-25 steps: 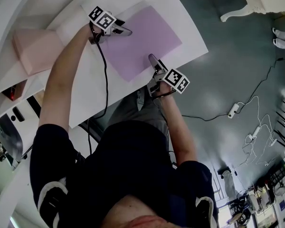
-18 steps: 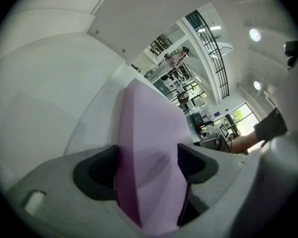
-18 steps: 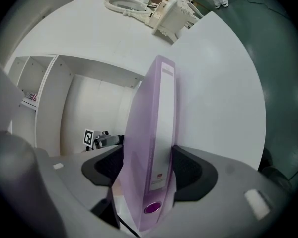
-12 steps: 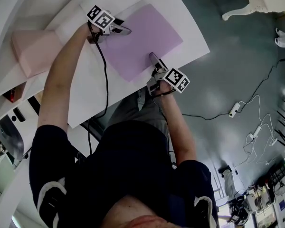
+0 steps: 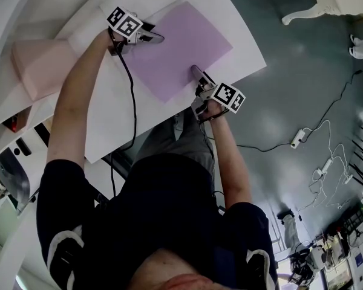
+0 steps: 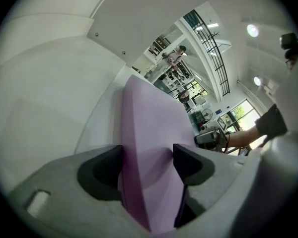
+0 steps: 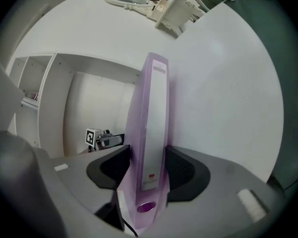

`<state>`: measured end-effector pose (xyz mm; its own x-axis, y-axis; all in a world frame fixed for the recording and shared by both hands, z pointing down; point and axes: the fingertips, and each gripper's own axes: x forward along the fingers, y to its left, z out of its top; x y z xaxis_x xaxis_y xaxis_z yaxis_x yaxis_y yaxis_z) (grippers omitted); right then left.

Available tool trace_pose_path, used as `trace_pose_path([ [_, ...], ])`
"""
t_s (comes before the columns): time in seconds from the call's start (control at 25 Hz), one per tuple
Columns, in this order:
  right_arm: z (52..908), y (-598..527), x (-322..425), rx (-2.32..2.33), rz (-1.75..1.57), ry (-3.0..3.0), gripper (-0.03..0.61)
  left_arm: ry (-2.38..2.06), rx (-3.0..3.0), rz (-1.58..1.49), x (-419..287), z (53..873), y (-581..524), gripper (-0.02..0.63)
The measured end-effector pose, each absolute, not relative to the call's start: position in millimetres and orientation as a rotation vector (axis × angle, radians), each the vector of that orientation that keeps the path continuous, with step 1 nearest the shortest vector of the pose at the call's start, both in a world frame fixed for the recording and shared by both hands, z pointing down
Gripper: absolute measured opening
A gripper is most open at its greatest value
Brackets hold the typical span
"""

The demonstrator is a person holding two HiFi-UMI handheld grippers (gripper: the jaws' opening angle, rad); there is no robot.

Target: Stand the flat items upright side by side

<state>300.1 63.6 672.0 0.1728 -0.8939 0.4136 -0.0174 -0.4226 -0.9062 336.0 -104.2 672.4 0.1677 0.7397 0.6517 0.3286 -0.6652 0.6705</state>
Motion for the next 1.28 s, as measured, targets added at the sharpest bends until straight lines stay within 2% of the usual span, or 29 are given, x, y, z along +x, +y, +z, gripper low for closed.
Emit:
trace_pose_path([
  [0.16,674,62,301,-1.599,-1.390,0.851,0.225,1.009,2.080,1.509,336,673,-105,0.324],
  [0.32,675,63,303,-1.515,-1.386,0.845,0.201,1.003,2.097,1.499,336,674,-105,0.319],
  [0.84,665,37,293,-1.598,-1.380,1.035,0.212,1.079,2.101,1.508,335,675,-99,0.310],
  [1.28,657,38,305,-1.584,-1.323,1.065,0.168,1.047,2.110,1.442,338,676,-104,0.314],
])
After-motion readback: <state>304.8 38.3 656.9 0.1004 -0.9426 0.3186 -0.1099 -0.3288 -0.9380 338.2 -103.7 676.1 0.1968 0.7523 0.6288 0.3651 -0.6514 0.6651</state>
